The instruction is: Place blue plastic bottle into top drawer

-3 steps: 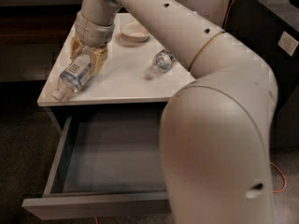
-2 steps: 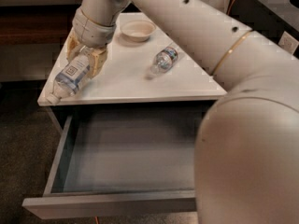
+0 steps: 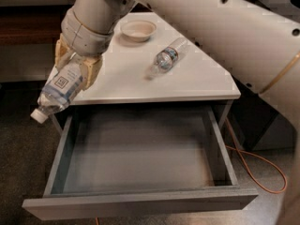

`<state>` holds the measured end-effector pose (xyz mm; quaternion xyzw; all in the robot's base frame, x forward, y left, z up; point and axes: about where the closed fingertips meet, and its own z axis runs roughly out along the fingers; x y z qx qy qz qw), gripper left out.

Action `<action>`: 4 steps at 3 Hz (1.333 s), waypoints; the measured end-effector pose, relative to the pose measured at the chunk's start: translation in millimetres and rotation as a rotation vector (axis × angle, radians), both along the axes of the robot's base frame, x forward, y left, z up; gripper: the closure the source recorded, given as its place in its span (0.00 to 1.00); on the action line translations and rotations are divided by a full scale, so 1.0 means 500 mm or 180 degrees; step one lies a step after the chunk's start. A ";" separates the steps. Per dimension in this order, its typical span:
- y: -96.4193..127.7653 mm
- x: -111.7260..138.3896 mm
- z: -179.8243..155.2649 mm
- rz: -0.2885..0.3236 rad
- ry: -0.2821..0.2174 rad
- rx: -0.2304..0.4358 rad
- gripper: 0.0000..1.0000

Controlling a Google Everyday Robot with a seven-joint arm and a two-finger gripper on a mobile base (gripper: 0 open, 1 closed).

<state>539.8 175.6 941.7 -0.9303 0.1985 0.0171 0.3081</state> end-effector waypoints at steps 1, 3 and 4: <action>-0.011 -0.051 -0.008 -0.0138 -0.0014 -0.0115 1.00; -0.021 -0.056 -0.025 -0.0217 0.0082 -0.0116 1.00; -0.060 -0.066 -0.046 -0.0427 0.0211 -0.0029 1.00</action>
Offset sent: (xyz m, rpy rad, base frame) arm -0.0228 -0.0045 -0.0033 -0.0314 -0.0055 -0.0369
